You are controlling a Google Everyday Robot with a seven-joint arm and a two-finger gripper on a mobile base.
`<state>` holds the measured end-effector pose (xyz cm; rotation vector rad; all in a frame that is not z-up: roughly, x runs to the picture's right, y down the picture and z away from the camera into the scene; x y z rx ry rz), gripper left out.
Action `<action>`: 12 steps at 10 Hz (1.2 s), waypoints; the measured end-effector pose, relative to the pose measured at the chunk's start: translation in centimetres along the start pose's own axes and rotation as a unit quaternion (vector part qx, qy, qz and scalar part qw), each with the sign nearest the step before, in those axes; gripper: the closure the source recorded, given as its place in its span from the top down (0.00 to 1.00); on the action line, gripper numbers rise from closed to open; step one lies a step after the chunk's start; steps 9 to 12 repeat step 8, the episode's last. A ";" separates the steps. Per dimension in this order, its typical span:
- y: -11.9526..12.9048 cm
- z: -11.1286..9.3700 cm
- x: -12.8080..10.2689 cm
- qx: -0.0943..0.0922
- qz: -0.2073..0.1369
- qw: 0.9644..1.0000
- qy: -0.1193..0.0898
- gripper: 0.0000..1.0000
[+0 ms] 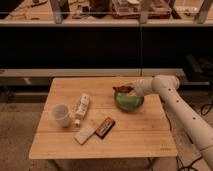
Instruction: Place the pepper in the ceramic bowl
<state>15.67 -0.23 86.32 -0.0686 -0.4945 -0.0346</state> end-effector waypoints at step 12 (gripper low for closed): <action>-3.4 3.9 7.5 -0.001 -0.003 0.990 0.144 0.80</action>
